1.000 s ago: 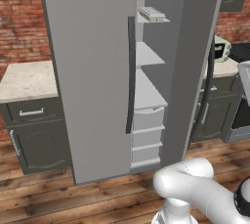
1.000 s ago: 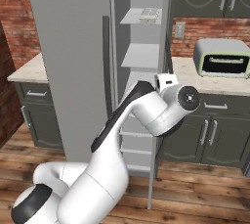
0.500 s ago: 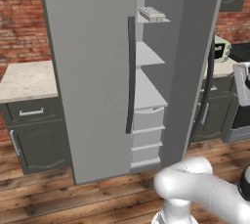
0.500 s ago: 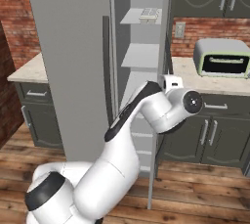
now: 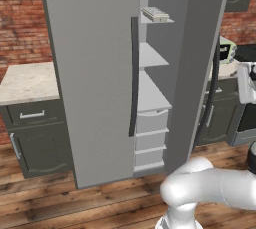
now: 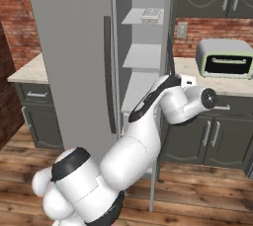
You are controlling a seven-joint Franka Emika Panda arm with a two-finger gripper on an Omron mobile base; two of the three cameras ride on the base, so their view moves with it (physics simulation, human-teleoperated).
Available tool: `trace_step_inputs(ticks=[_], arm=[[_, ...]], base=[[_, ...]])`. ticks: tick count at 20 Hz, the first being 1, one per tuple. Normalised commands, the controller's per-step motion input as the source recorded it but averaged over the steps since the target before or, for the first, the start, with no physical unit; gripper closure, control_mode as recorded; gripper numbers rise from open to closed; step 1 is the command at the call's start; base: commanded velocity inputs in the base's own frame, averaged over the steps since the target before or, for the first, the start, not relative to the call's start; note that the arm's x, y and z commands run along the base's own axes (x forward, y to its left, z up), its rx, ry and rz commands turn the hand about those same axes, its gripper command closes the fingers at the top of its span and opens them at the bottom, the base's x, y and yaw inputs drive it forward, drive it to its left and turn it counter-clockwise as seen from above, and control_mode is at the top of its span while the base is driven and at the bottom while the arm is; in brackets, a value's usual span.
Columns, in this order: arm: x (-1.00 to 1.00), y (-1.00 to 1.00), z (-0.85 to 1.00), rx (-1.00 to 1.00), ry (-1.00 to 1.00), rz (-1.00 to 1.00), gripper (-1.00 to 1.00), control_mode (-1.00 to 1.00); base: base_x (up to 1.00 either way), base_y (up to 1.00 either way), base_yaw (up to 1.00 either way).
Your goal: The ice cube tray has been filled with water. Take the tray and place it in the freezer to make ice. Close the freezer door after placing the tray.
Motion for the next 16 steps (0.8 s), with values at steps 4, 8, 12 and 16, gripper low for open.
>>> trace_step_inputs(ticks=[4,8,12,16], arm=[[0.53,-0.18,-0.32,0.09,0.03,0.11,-1.0,-1.0],[0.51,-0.25,-0.36,0.1,0.0,0.13,-1.0,-1.0],[0.34,-0.33,-0.27,0.1,0.0,0.14,-1.0,-1.0],[0.25,-0.33,-0.25,0.09,0.0,0.14,-1.0,-1.0]], base=[[0.0,0.0,0.0],[0.0,0.0,0.0],[0.0,0.0,0.0],[0.0,0.0,0.0]])
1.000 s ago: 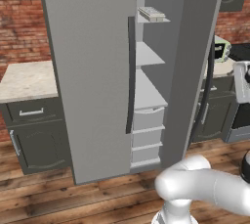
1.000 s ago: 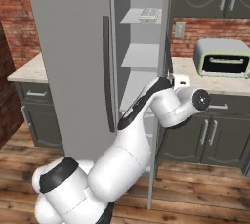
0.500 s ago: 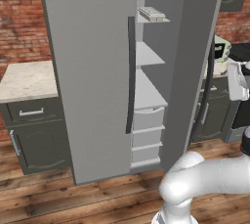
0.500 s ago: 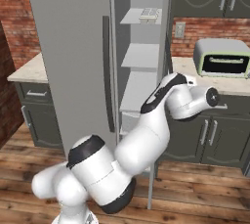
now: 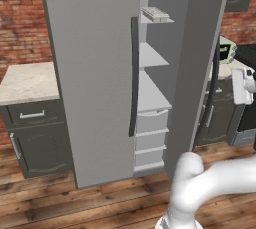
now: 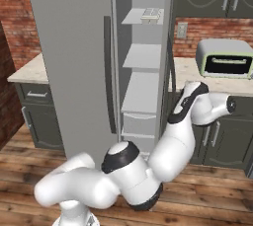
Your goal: The ice cube tray has been filled with water. Take the tray and place it in the freezer to make ice. Close the freezer door after placing the tray.
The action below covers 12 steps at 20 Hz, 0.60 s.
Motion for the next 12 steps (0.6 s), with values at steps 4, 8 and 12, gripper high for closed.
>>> trace_step_inputs(ticks=[4,8,12], arm=[[0.37,-0.21,-0.32,0.06,0.0,0.14,-1.0,-1.0],[0.39,-0.02,-0.42,0.01,0.0,0.13,-1.0,-1.0],[0.13,-0.02,-0.29,0.0,0.0,0.09,-1.0,-1.0]], base=[[0.0,0.0,0.0],[0.0,0.0,0.0],[0.0,0.0,0.0]])
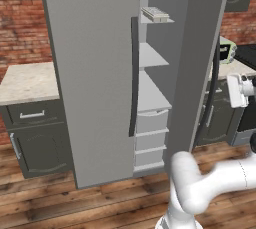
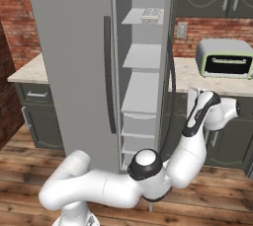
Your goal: The ice cube tray has been filled with water. Take the tray and place it in the freezer to make ice. Close the freezer door after placing the tray.
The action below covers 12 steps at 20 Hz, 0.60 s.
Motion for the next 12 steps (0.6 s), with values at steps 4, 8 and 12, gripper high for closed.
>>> trace_step_inputs(ticks=[4,8,12], arm=[[0.0,-0.21,-0.06,0.0,0.0,0.05,-1.0,-1.0],[0.04,-0.11,-0.23,0.0,0.0,0.04,-1.0,-1.0],[0.08,0.0,-0.56,0.0,-0.01,0.03,-1.0,-1.0]], base=[[0.0,0.0,0.0],[0.0,0.0,0.0],[0.0,0.0,0.0]])
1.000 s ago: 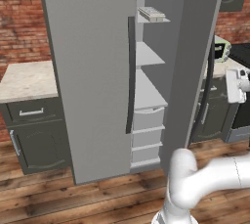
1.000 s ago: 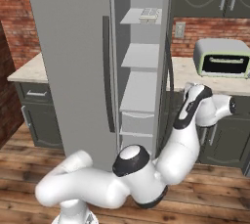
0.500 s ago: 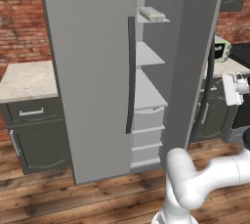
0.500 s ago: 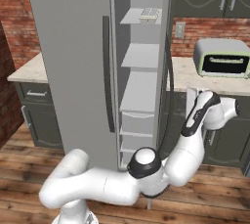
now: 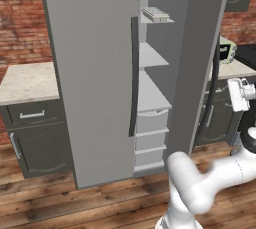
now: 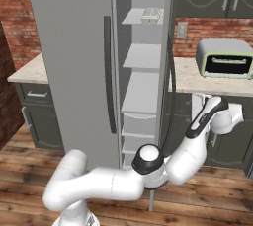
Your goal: The ice cube tray has been filled with water. Take the tray and place it in the freezer to make ice. Close the freezer door after placing the tray.
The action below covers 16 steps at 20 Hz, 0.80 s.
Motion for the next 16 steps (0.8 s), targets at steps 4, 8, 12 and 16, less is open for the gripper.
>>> trace_step_inputs(ticks=[4,8,12,16], arm=[[0.0,0.0,-0.6,0.0,0.0,0.05,-1.0,-1.0],[0.0,0.0,-0.43,0.0,0.0,0.06,-1.0,-1.0],[0.29,0.02,-0.48,0.01,0.0,0.06,-1.0,-1.0],[0.73,0.27,-0.6,0.02,0.0,0.04,-1.0,-1.0]], base=[[0.0,0.0,0.0],[0.0,0.0,0.0],[0.0,0.0,0.0],[0.0,0.0,0.0]])
